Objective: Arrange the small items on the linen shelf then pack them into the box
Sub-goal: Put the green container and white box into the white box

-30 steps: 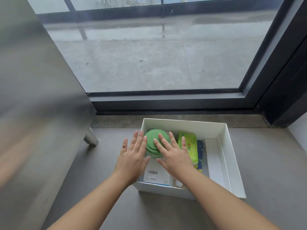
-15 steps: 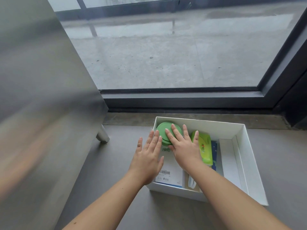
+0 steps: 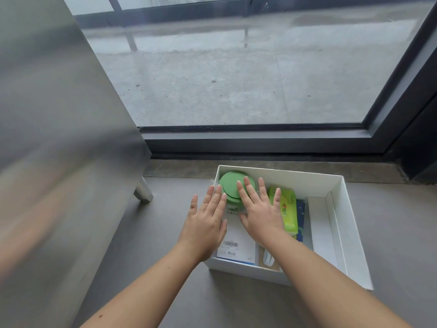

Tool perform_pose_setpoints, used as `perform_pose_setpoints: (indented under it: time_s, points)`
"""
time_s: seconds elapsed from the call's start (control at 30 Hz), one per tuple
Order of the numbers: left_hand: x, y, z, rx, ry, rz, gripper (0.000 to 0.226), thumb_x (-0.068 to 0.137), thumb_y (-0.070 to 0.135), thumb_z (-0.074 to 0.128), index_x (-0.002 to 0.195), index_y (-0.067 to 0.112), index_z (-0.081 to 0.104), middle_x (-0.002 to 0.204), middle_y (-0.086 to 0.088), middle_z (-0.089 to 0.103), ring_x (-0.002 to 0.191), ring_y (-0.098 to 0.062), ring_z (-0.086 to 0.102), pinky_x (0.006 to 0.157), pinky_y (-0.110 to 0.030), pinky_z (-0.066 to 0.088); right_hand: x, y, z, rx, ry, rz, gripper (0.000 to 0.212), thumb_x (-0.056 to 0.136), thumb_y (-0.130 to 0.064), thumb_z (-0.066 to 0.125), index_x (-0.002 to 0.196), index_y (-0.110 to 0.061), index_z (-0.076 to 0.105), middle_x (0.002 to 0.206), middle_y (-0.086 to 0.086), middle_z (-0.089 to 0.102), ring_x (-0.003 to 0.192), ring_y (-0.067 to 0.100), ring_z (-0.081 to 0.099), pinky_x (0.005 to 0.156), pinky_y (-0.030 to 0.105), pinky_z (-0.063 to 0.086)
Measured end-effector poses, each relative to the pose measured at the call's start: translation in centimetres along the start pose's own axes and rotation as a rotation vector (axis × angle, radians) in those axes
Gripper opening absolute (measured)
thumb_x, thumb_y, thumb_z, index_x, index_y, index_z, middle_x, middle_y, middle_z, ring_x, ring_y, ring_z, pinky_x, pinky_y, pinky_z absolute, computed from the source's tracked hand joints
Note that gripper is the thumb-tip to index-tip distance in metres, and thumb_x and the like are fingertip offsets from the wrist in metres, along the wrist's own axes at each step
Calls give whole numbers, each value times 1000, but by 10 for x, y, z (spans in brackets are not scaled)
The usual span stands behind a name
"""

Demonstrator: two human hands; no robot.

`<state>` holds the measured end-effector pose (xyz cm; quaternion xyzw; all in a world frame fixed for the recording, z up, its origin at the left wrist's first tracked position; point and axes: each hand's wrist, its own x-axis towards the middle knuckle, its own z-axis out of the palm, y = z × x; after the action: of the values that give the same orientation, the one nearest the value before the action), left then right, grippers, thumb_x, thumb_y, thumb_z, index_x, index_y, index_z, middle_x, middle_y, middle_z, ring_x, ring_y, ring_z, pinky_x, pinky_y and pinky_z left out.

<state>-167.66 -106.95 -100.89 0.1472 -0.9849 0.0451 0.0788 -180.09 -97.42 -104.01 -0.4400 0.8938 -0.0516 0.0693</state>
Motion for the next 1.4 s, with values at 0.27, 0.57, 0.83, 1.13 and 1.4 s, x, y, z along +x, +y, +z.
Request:
perform_pose_setpoints:
  time_s: [0.27,0.57,0.83,1.13,1.4]
  points:
    - [-4,3,-2,51,56,8,49,85,24,38,121,-4,59,131,-21,52,120,-38,50,87,-60,43,-34,45,-5,-29,-58,47,72,98,-40,30,130,-29,-34,143,-11,-32,140,26,-21,108,56,-12]
    - [20,56,-16,-93,120,27,61,60,6,82,116,-7,61,124,-26,56,113,-44,53,82,-65,42,-70,90,-24,-48,-135,84,68,97,-42,32,146,-29,-13,156,-7,-13,142,25,-12,110,56,-4]
    - [44,91,-13,-129,86,82,61,60,13,85,114,-4,64,123,-24,58,111,-43,55,78,-63,46,-87,104,-37,-20,-79,107,65,96,-46,29,147,-30,-7,156,-8,-9,143,24,-8,111,54,0]
    - [63,78,-36,-61,124,122,60,65,17,81,117,-4,61,127,-24,55,116,-45,51,83,-64,43,-79,83,-70,24,-26,104,65,96,-47,33,149,-29,1,157,-9,-2,143,24,-4,112,52,5]
    - [73,91,-152,-278,131,-99,51,71,8,78,116,-6,61,126,-24,56,116,-47,50,86,-67,37,-97,54,-184,278,-30,242,64,95,-49,35,148,-33,2,155,-15,1,144,18,-2,113,46,7]
